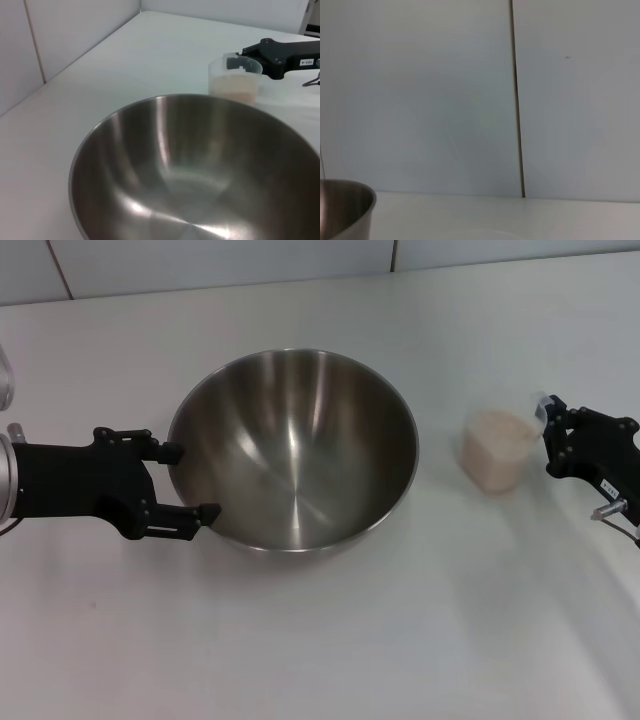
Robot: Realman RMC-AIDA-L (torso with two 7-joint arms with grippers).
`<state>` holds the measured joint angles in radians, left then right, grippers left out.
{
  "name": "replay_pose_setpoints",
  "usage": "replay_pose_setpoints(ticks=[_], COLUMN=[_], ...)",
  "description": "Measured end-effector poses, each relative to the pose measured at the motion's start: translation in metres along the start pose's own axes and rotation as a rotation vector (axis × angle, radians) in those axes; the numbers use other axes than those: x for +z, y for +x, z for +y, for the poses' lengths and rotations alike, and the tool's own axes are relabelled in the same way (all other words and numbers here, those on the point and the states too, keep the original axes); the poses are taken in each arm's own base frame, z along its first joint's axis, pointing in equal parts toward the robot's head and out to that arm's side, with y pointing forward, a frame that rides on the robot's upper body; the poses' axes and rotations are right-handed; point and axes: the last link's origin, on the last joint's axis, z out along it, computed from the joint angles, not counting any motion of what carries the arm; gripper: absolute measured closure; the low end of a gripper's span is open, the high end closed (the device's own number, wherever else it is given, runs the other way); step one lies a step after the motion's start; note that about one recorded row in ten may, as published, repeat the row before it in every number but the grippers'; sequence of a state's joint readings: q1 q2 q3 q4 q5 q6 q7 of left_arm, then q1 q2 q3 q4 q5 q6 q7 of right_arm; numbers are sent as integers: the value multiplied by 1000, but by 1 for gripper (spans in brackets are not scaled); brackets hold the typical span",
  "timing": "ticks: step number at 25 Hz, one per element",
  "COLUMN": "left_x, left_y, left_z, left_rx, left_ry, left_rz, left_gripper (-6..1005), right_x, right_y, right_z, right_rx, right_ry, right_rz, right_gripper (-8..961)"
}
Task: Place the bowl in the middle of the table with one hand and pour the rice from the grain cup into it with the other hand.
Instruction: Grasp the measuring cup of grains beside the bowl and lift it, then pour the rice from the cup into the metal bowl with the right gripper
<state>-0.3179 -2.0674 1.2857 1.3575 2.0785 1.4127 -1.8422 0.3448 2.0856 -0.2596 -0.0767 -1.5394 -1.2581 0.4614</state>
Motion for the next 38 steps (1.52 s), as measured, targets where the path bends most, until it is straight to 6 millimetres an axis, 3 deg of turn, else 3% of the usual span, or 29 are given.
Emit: replay_pose_setpoints(ticks=[4,9,10,13,15,16,17,21,25,26,30,38], left_x=[0,1,1,1,1,1,1,0,-4,-4,-5,-6], left_y=[1,1,2,2,3,3,3,5,6,6,10,15], left_z=[0,0,0,0,0,0,0,0,-1,-1,-1,-2], left_rx=[2,3,6,7,9,9,10,10,9,9,22,35], left_ry=[-1,-3,-4,-5,-6,-6,-6,-4,6,6,12,16], left_rz=[1,1,1,0,-1,-1,-1,0,-13,-13,-17,-13], left_gripper=[149,148,148,148,148,148,148,148,149,149,149,148], right_x=[-2,-10,-11,-9,1,1,13,30,49,49,57,57], right_y=[-4,-26,-40,-52,-68,-68,-75,-79,-75,-75,-69,-66], right_z=[0,1,5,13,33,33,48,71,101,101,119,133], right_rx=[4,-42,-88,-155,-288,-288,-400,-588,-975,-975,-1275,-1485], right_ry=[2,21,14,-5,-19,-19,-15,3,68,68,80,54], right_rz=[-37,-207,-304,-393,-514,-514,-559,-573,-535,-535,-505,-550], right_gripper=[947,943,943,940,939,938,938,935,932,931,928,922])
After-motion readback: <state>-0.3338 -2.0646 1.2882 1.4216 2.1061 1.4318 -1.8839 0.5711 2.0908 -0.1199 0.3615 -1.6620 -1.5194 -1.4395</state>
